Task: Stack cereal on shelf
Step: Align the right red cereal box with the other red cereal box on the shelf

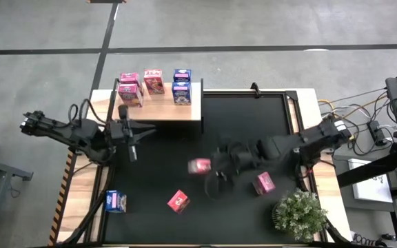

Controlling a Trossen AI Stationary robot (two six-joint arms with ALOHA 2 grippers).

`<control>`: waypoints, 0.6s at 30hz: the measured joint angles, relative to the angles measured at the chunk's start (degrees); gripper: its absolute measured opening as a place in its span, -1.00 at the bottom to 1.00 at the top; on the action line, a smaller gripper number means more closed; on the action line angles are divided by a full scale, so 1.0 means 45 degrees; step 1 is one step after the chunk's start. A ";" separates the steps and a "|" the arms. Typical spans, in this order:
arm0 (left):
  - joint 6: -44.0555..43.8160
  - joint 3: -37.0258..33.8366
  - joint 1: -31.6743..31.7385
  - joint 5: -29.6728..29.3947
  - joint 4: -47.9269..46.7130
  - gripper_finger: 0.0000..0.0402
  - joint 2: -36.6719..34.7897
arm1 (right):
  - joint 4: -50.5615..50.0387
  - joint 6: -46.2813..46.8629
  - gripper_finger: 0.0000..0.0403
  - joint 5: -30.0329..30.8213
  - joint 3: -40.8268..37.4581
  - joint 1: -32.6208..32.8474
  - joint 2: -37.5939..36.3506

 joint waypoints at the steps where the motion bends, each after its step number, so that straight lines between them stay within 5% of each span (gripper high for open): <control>1: 0.0073 -0.0061 -0.0004 -0.0003 0.0115 -0.81 -0.0120 | 0.0112 -0.0387 -0.28 -0.0021 0.0205 -0.0327 0.0002; 7: 0.0253 -0.0143 -0.0015 -0.0008 0.0208 -0.81 -0.0626 | 0.1459 -0.2430 -0.28 -0.0369 0.1223 -0.2104 0.0005; 18: 0.0389 -0.0130 -0.0010 -0.0022 0.0218 -0.81 -0.0718 | 0.3656 -0.3846 -0.28 -0.3868 0.1645 -0.5189 0.0024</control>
